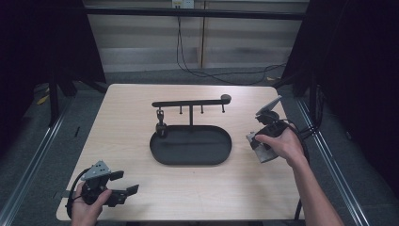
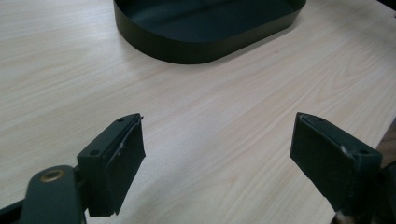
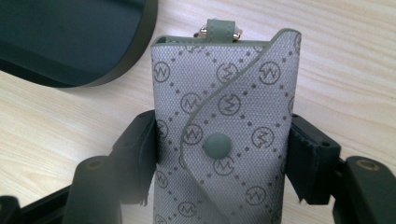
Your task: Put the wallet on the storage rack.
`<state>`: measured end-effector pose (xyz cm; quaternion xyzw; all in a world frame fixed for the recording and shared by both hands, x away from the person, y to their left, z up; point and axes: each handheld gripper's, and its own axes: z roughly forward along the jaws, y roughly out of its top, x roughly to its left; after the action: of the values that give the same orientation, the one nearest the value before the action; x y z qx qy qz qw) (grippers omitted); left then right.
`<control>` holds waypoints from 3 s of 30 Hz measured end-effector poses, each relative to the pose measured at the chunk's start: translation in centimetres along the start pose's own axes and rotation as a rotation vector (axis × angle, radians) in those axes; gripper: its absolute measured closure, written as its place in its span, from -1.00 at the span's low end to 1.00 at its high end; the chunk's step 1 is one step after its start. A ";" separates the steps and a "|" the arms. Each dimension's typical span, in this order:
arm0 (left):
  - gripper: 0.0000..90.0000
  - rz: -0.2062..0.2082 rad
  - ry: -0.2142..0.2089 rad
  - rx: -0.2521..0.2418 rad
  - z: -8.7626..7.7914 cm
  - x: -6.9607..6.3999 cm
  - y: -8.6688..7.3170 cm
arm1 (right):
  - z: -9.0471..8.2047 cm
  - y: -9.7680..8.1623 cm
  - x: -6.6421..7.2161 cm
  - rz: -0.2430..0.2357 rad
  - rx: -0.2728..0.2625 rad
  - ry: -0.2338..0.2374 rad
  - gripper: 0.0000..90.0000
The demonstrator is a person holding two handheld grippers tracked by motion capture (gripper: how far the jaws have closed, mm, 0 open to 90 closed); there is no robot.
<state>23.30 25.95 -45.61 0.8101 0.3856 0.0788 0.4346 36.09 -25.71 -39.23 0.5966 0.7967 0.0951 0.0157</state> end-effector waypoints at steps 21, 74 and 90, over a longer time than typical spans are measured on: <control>-0.62 0.007 -0.012 -0.004 -0.1 0.1 -0.1 | -2.4 1.9 2.4 -0.011 -0.090 0.091 -0.24; -0.62 -0.004 -0.007 -0.006 -0.1 0.3 -0.1 | 5.6 4.8 5.3 0.148 -0.250 0.410 -0.25; -0.62 -0.003 -0.007 -0.002 0.0 0.2 -0.1 | 7.9 5.0 6.5 0.146 -0.230 0.369 -0.25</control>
<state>23.36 26.09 -45.75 0.8095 0.3851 0.0758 0.4367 40.10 -17.13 -45.56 0.6195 0.7248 0.2934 -0.0693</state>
